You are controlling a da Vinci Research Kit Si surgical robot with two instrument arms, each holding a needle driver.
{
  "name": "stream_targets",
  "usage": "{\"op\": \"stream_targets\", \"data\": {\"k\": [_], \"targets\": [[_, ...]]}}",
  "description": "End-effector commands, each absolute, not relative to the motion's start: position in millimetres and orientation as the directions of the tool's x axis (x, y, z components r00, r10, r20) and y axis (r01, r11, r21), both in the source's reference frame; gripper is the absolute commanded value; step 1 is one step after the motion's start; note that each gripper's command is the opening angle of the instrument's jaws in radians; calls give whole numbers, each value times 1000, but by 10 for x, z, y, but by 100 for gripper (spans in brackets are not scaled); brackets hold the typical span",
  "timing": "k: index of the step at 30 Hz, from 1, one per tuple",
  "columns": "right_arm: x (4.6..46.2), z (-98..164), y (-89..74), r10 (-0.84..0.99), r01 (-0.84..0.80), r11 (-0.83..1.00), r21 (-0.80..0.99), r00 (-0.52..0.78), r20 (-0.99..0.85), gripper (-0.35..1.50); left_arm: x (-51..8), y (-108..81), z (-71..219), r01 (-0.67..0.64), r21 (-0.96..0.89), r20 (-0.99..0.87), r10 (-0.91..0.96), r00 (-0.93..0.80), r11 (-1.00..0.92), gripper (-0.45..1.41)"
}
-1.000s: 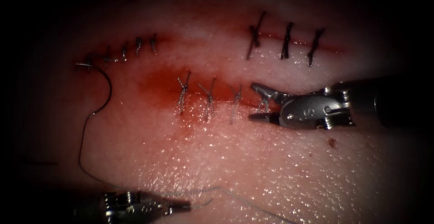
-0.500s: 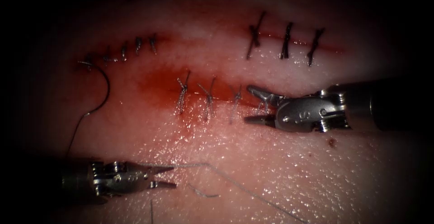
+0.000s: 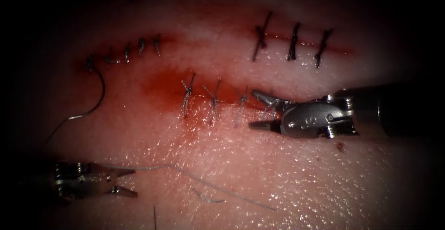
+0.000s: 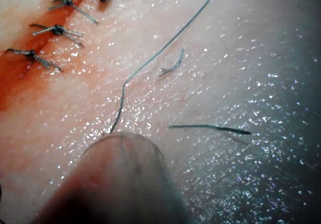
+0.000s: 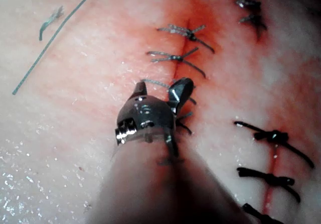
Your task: Wound Closure
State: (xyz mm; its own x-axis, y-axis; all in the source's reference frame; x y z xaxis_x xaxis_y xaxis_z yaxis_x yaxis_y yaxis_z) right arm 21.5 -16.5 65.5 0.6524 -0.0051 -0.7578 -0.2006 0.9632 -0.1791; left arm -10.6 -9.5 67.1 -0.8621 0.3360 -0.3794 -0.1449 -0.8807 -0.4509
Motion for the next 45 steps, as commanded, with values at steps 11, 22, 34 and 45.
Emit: {"op": "stream_targets", "data": {"k": [11,22,34,45], "targets": [[216,648,-167,83,-216,974,-67,617,-782,136,-137,-109,588,0,-618,-549,432,-716,-786,56],[181,623,-142,155,-236,971,33,520,-840,120,-181,-47,515,77,-499,-825,446,-346,-863,37],[160,590,-127,248,-298,946,124,426,-870,128,-161,29,553,-112,-174,-919,202,-338,-978,47],[154,574,-129,272,-299,942,153,412,-870,126,-153,41,582,-212,-127,-927,192,-322,-969,66]]}}
